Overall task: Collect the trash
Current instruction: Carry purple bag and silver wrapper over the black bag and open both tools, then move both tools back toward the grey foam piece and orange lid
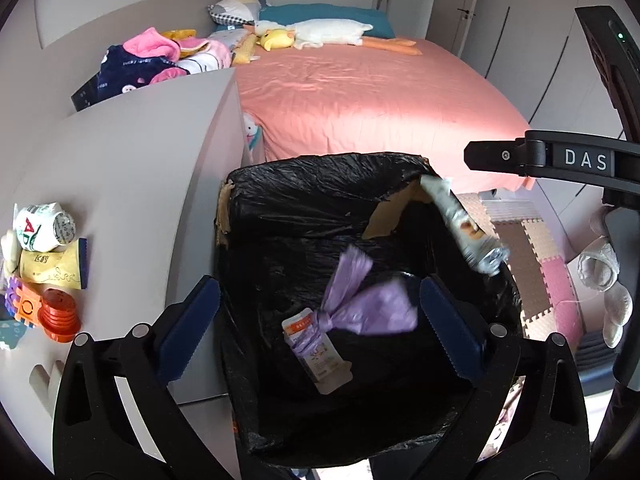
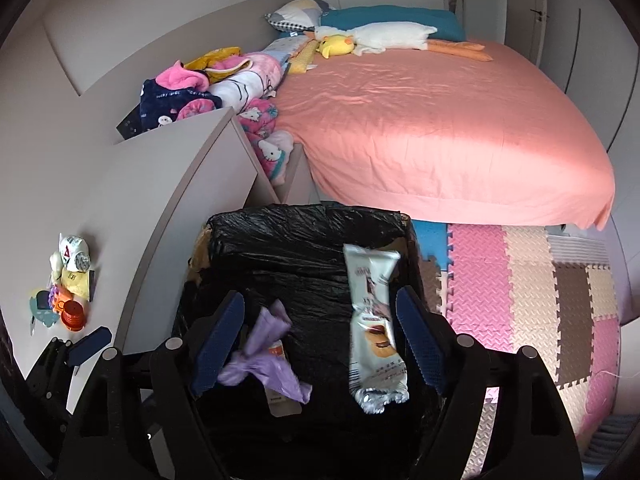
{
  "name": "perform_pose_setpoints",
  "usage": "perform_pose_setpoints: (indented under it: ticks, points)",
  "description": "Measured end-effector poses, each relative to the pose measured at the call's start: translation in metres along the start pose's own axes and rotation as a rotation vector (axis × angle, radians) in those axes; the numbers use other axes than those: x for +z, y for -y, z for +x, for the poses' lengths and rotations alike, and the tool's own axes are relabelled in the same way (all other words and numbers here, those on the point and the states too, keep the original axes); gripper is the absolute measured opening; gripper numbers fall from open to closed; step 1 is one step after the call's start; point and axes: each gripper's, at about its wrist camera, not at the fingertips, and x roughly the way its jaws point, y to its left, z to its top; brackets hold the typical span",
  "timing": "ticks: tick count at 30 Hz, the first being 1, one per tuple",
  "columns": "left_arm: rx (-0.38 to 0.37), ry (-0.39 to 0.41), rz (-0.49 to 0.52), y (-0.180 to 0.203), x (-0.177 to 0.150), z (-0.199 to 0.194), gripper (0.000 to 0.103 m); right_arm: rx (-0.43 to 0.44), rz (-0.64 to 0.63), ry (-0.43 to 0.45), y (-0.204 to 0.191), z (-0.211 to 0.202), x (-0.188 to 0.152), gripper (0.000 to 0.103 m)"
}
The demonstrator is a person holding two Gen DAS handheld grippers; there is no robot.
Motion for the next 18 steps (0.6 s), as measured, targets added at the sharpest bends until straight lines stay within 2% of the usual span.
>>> perform_pose_setpoints:
  ticks: [4,18]
  points:
    - [0.03,0.008,-0.005,-0.009,-0.003,-0.003,0.097,0.013,0.003,0.011,0.0,-0.001,-0.001,0.079]
    - [0.067,0.022,-0.033,-0.04,-0.018,-0.022,0.097,0.053,-0.033,0.004,-0.028,0.006,-0.004,0.079]
